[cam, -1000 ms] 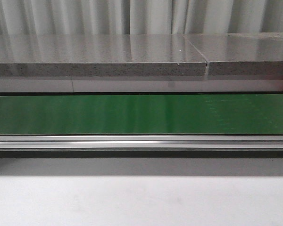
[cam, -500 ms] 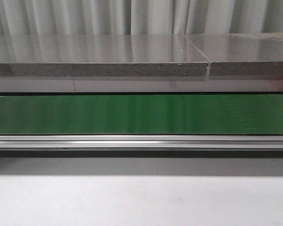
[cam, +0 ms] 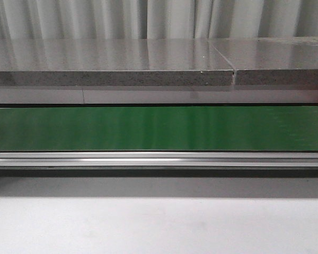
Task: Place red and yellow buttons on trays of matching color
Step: 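Grasp the red button with the left gripper and carry it over the belt, then lower the red button onto the belt and open the left gripper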
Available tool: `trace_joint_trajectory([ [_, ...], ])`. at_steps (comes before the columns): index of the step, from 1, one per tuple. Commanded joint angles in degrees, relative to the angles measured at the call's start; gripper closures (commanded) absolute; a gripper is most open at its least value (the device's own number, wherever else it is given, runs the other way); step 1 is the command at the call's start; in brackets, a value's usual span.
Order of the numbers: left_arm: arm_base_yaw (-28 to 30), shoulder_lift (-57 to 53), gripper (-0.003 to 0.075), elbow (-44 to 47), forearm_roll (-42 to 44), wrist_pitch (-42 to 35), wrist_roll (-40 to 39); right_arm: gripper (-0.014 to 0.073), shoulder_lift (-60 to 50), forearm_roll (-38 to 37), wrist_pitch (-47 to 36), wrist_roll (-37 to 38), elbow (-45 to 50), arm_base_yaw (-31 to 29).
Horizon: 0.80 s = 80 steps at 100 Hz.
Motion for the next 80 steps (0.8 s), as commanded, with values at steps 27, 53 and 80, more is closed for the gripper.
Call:
trace_joint_trajectory([
  [27, -6.3, -2.4, 0.0731, 2.6, 0.3, -5.9, 3.5, 0.066, -0.4, 0.8, -3.2, -0.7, -1.8, 0.0],
  [53, -6.5, -0.9, 0.068, 3.1, 0.4, -5.8, 3.5, 0.066, -0.4, 0.8, -3.2, -0.7, -1.8, 0.0],
  [80, -6.5, -0.2, 0.0224, 3.1, 0.2, -4.3, 3.8, 0.066, -0.4, 0.8, -3.2, -0.7, -1.8, 0.0],
])
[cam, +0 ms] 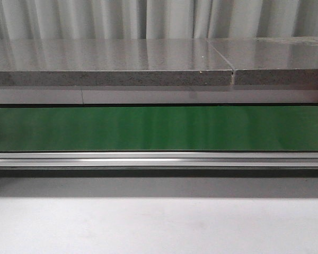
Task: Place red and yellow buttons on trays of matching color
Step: 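Lower the red button onto the belt and open the left gripper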
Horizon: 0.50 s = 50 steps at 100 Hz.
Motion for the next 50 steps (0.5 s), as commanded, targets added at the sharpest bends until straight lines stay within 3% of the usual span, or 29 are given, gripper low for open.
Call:
trace_joint_trajectory([
  [1, -0.2, -1.8, 0.0211, -1.4, -0.6, -1.4, 0.2, 0.066, -0.4, 0.8, -3.2, -0.7, -1.8, 0.0],
  [10, -0.3, -1.9, 0.0098, -1.4, -0.8, -1.0, 0.2, 0.066, -0.4, 0.8, -3.2, -0.7, -1.8, 0.0],
  [50, -0.3, -4.0, 0.0099, -8.4, -2.2, 1.1, 0.2, 0.066, -0.4, 0.8, -3.2, -0.7, -1.8, 0.0],
])
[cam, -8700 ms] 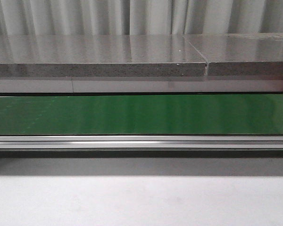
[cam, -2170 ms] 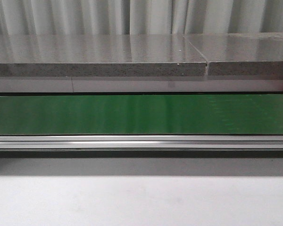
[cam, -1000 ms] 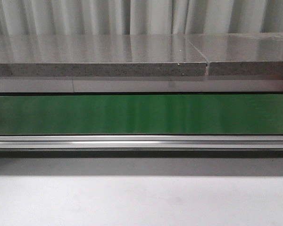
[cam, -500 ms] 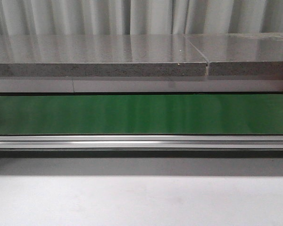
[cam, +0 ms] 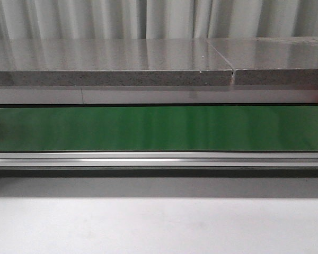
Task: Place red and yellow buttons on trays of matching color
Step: 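Lower the red button onto the belt and open the left gripper, then grasp the last yellow button on the table with the left gripper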
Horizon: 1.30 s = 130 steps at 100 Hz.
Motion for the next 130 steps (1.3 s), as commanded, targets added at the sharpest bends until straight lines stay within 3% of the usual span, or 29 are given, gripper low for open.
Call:
trace_joint_trajectory([
  [1, -0.3, -2.8, 0.0099, -4.5, -1.6, -0.8, 0.2, 0.066, -0.4, 0.8, -3.2, -0.7, -1.8, 0.0],
  [22, 0.2, -2.7, 0.0099, -10.1, -0.7, -1.2, 0.2, 0.066, -0.4, 0.8, -3.2, -0.7, -1.8, 0.0],
  [44, 4.4, -0.5, 0.0099, -11.2, 0.1, -2.0, 0.2, 0.066, -0.4, 0.8, -3.2, -0.7, -1.8, 0.0],
  [90, 14.7, 12.5, 0.0099, -11.2, 0.1, -6.8, 0.0, 0.066, -0.4, 0.8, -3.2, -0.7, -1.8, 0.0],
  [130, 17.4, 21.6, 0.0099, -13.5, 0.2, -11.6, -0.1, 0.066, -0.4, 0.8, -3.2, -0.7, -1.8, 0.0],
])
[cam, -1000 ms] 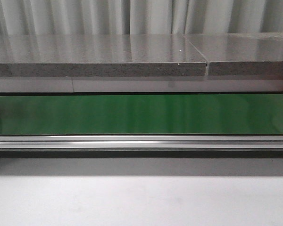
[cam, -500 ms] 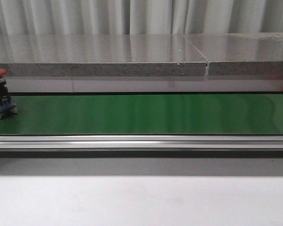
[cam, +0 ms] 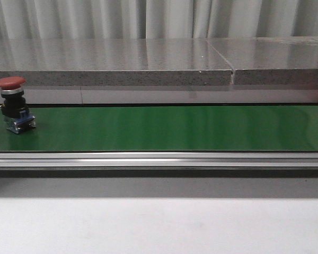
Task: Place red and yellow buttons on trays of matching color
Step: 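Grasp the last yellow button on the table with the left gripper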
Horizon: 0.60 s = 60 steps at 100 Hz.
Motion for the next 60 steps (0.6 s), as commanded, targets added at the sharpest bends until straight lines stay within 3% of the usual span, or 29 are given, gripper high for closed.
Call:
trace_joint_trajectory([
  [1, 0.2, -0.9, 0.0099, -3.2, -0.5, -3.0, -0.1, 0.066, -0.4, 0.8, -3.2, -0.7, -1.8, 0.0],
  [39, 0.2, 6.6, 0.0099, -13.0, 0.1, -2.2, -0.3, 0.066, -0.4, 0.8, -3.2, -0.7, -1.8, 0.0],
  [60, 0.2, 8.2, 0.0129, -14.0, 0.1, -1.7, -0.4, 0.066, -0.4, 0.8, -3.2, -0.7, -1.8, 0.0],
])
